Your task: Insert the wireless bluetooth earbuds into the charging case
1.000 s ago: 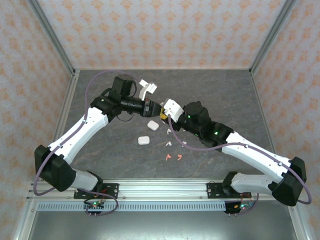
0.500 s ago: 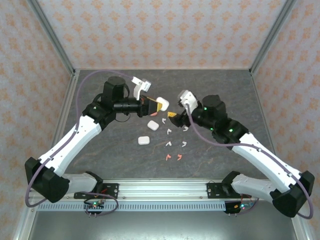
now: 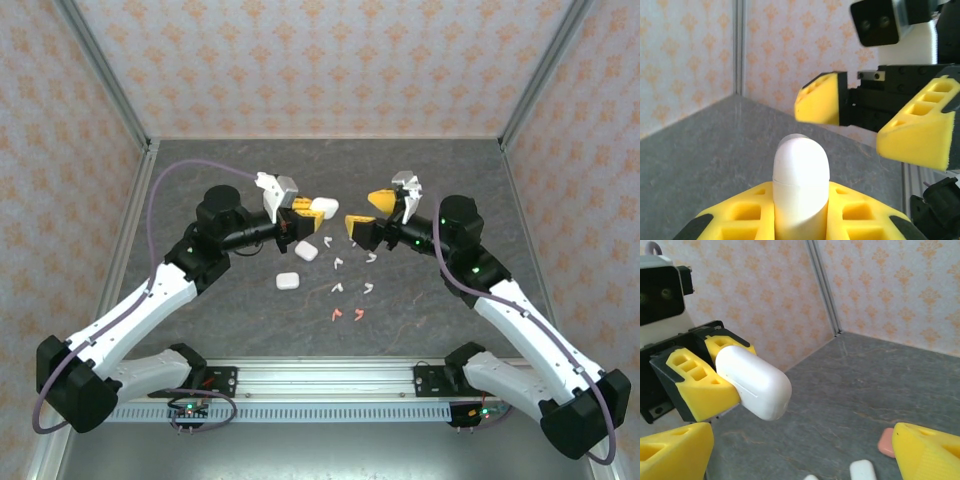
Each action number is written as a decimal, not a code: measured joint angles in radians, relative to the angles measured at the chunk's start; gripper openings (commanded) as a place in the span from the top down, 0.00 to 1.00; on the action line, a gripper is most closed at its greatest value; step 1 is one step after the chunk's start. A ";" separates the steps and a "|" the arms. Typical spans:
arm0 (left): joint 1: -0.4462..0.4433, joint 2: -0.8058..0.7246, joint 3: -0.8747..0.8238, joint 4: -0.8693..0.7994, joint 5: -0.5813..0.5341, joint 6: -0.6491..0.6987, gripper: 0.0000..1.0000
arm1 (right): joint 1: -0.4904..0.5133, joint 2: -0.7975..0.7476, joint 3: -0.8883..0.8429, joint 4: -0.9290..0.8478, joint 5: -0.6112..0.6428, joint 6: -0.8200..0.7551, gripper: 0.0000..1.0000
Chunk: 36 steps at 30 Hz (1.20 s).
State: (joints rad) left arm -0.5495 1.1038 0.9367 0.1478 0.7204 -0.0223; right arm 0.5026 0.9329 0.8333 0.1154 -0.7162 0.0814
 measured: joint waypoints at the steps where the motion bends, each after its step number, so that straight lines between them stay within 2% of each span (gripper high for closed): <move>1: -0.006 0.000 0.000 0.007 0.000 0.012 1.00 | 0.003 0.001 -0.002 0.013 0.000 0.013 0.08; 5: -0.029 0.014 0.014 0.022 0.000 0.051 1.00 | 0.031 0.013 -0.002 0.063 0.002 0.039 0.15; 13: -0.047 0.031 0.038 0.021 0.000 0.094 1.00 | 0.042 0.057 -0.002 0.087 0.025 0.042 0.21; 36: -0.060 0.030 0.038 -0.028 -0.022 0.148 1.00 | 0.000 0.105 0.115 0.026 0.085 0.011 0.23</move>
State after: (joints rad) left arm -0.6090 1.1336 0.9749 0.1196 0.6983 0.1253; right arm 0.5022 1.0374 0.9485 0.1417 -0.6308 0.0921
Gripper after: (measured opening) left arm 0.193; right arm 0.774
